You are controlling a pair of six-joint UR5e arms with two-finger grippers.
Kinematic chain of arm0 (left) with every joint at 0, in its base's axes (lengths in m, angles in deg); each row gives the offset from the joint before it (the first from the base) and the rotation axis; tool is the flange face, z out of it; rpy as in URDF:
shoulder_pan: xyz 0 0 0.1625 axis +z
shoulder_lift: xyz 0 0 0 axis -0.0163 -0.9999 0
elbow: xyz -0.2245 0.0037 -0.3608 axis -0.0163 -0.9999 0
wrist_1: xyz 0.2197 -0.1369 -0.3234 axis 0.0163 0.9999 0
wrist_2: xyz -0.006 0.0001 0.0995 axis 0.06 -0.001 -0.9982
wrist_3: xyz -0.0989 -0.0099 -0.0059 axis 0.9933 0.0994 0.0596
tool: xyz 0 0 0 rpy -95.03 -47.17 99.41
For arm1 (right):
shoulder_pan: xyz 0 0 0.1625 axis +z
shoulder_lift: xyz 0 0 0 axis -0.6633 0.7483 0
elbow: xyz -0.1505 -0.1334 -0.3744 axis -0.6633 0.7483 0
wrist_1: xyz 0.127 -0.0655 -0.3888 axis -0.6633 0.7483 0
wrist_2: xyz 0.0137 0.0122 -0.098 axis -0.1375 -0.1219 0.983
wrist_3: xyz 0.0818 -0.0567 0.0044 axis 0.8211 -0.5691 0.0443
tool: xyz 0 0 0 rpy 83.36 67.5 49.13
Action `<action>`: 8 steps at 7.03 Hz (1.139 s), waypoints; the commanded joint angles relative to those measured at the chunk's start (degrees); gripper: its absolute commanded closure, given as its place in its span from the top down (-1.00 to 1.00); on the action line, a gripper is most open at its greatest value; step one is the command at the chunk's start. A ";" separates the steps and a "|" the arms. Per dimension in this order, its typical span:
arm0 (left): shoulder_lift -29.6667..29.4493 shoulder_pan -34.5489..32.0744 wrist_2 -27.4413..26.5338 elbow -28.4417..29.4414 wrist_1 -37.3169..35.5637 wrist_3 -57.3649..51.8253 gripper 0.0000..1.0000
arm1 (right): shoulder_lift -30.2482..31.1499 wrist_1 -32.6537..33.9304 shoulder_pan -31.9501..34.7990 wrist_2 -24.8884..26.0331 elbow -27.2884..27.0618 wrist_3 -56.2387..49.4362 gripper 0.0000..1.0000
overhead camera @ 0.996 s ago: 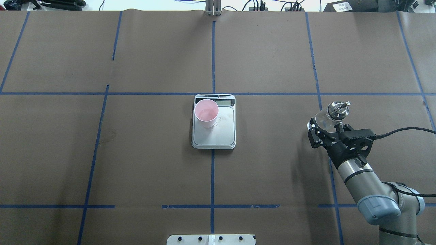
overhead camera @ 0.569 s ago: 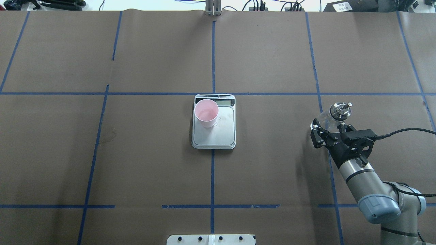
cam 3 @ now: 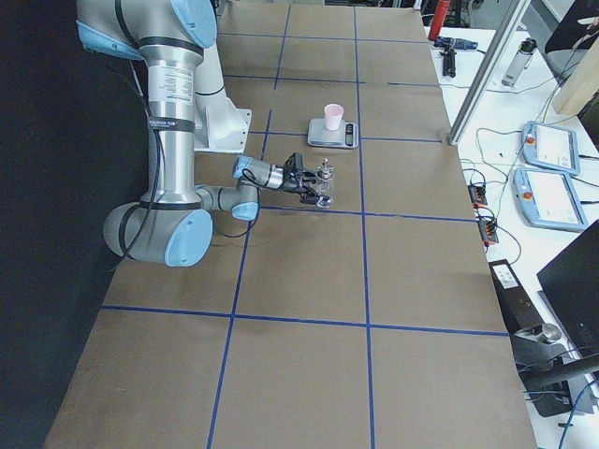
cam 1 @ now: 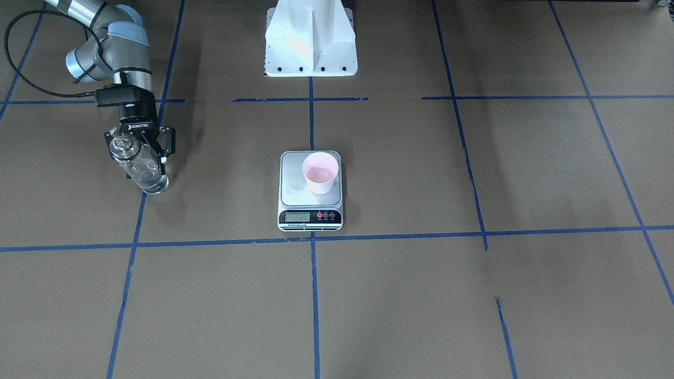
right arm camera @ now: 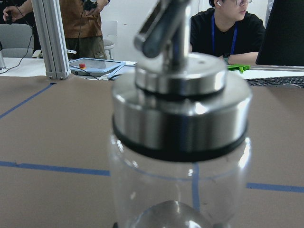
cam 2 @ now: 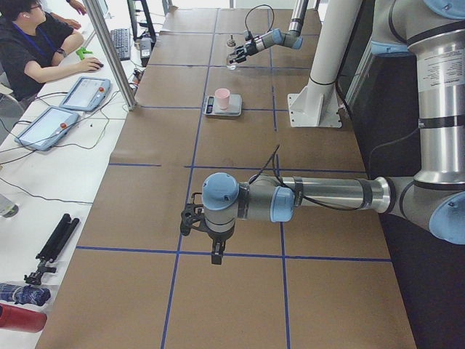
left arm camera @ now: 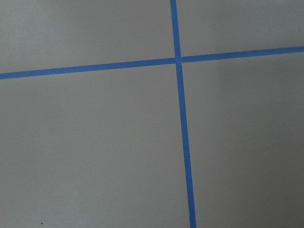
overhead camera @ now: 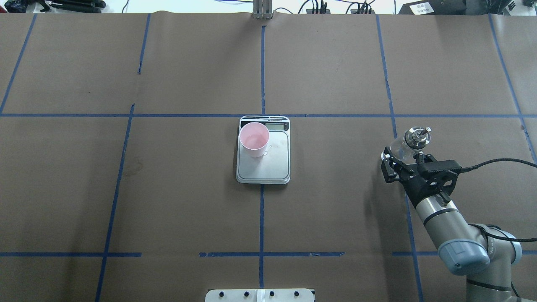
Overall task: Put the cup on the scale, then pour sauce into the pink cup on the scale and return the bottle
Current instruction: 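Carry the bottle back with the right gripper and set it down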
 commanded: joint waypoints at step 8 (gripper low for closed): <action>0.00 0.00 0.00 0.08 -0.09 0.00 1.00 | -0.29 -0.35 -0.15 -0.13 1.19 0.00 0.99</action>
